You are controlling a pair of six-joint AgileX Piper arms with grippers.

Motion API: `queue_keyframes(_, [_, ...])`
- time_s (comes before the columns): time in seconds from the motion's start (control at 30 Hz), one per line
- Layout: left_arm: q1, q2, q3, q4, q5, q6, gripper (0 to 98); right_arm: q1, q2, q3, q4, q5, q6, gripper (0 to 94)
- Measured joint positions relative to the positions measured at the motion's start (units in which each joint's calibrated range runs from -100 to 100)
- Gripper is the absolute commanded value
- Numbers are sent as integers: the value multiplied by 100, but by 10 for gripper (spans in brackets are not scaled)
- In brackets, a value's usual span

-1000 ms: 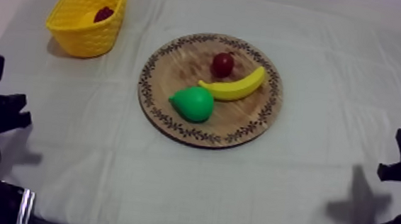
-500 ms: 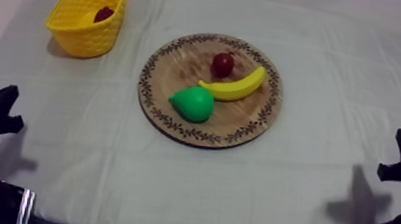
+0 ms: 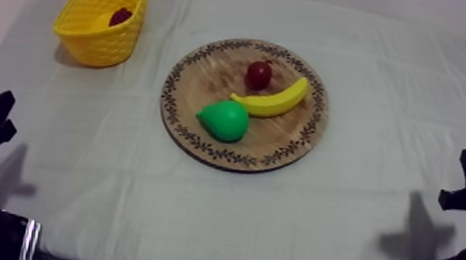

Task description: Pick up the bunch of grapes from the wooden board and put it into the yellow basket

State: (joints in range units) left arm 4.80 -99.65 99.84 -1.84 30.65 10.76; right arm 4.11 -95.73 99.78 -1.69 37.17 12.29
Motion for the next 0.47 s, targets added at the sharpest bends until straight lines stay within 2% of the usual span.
queue_keyframes(0.47, [-66, -35, 0, -6, 19, 7, 0, 0, 0, 0, 0, 0, 0, 5])
